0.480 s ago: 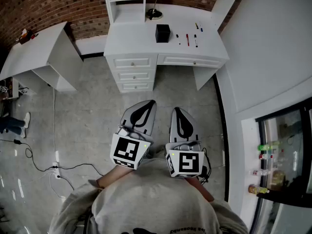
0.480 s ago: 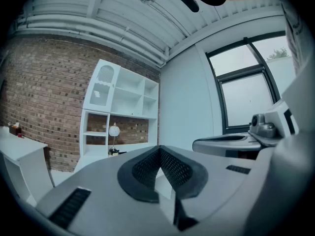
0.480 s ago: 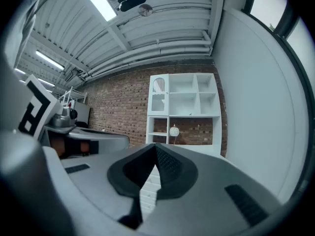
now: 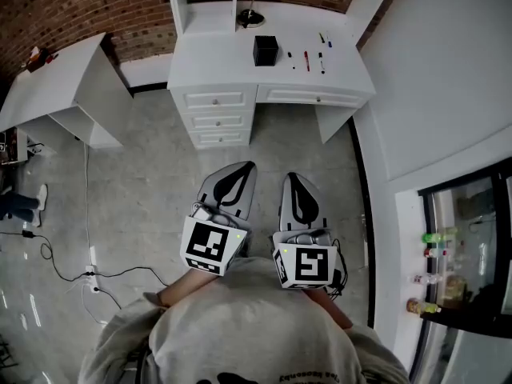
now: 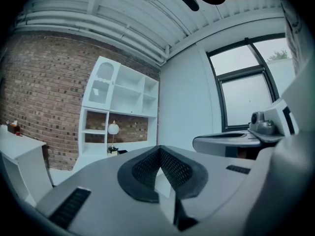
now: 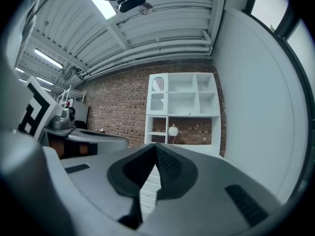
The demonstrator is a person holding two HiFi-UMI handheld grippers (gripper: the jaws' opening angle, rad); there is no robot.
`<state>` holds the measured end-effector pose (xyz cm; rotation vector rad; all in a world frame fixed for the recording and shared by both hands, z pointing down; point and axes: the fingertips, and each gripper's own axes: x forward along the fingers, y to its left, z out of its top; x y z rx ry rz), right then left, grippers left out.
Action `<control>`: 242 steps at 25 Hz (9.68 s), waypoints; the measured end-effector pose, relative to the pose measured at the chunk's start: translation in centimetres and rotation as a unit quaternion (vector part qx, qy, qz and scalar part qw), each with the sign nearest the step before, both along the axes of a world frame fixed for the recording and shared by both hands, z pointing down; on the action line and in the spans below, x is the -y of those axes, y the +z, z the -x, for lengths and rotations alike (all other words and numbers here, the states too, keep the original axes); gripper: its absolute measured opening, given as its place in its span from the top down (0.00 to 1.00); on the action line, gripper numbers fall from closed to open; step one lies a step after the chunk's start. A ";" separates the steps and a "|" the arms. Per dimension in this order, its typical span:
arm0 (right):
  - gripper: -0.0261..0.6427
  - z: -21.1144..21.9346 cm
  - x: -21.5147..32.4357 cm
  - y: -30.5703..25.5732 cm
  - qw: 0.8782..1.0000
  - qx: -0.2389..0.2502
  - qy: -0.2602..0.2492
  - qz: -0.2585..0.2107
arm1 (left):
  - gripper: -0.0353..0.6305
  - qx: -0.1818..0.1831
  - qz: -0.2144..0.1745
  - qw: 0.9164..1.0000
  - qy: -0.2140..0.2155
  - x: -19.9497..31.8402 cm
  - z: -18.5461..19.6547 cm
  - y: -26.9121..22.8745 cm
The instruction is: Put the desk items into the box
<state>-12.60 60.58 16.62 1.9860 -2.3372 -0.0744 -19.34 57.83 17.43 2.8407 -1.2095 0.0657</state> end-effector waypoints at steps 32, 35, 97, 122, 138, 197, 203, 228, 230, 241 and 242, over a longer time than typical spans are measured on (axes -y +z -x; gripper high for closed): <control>0.94 -7.7 20.0 1.7 0.999 0.009 -0.047 0.019 | 0.94 -0.003 0.025 0.999 -0.030 19.5 -7.8 1.6; 0.94 -8.7 21.8 1.9 0.998 0.011 -0.056 0.021 | 0.94 0.000 0.030 0.999 -0.039 21.1 -8.8 2.0; 0.94 -13.7 54.6 6.9 0.995 0.012 0.025 0.096 | 0.94 0.039 0.081 0.993 0.075 53.9 -15.1 7.1; 0.94 -19.4 61.6 14.8 0.983 -0.014 -0.024 0.182 | 0.94 0.096 0.114 0.986 0.068 59.0 -22.5 14.8; 0.94 -22.5 65.4 22.6 0.959 -0.028 -0.069 0.273 | 0.94 0.117 0.176 0.977 0.037 61.2 -25.1 19.7; 0.89 -22.8 67.5 36.9 0.840 -0.029 -0.070 0.537 | 0.94 0.101 0.274 0.956 0.018 60.6 -25.2 23.9; 0.89 -22.8 67.6 34.1 0.862 -0.011 -0.062 0.503 | 0.94 0.101 0.262 0.959 0.026 60.2 -25.0 23.0; 0.89 -19.5 66.5 23.8 0.936 0.025 -0.065 0.346 | 0.94 0.094 0.221 0.970 0.039 59.1 -23.0 19.4; 0.89 -19.2 66.5 23.2 0.941 0.027 -0.066 0.332 | 0.94 0.093 0.218 0.971 0.038 59.1 -22.8 19.2; 0.89 -17.5 66.5 20.4 0.961 0.032 -0.081 0.264 | 0.94 0.095 0.204 0.974 0.022 59.1 -21.1 18.0; 0.89 -17.3 66.6 20.2 0.962 0.033 -0.084 0.258 | 0.94 0.094 0.203 0.974 0.019 59.1 -20.9 18.0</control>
